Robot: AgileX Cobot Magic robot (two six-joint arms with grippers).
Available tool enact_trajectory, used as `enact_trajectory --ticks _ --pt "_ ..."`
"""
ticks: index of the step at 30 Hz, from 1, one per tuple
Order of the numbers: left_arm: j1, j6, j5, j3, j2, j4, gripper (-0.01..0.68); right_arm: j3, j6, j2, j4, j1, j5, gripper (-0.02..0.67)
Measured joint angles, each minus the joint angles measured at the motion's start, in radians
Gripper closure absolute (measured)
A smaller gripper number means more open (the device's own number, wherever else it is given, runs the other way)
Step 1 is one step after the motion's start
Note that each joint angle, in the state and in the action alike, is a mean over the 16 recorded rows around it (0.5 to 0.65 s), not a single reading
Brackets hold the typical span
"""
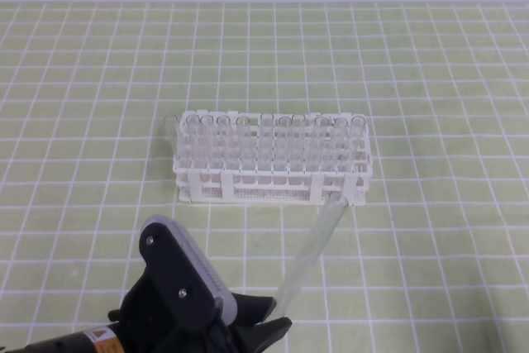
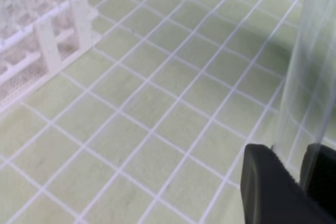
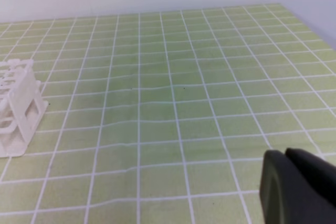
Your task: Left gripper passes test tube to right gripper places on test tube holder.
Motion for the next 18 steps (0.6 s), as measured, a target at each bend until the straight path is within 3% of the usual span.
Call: enact_trajectory --ticks 9,18 --pt "0.0 -0.003 -0.03 0.0 0.0 0.007 0.568 0.0 0.002 0.0 0.073 0.0 -0.016 0.666" --pt "0.0 -0.004 -0.028 0.0 0.001 0.007 0.566 0.0 0.01 0.0 0.637 0.0 -0.102 0.666"
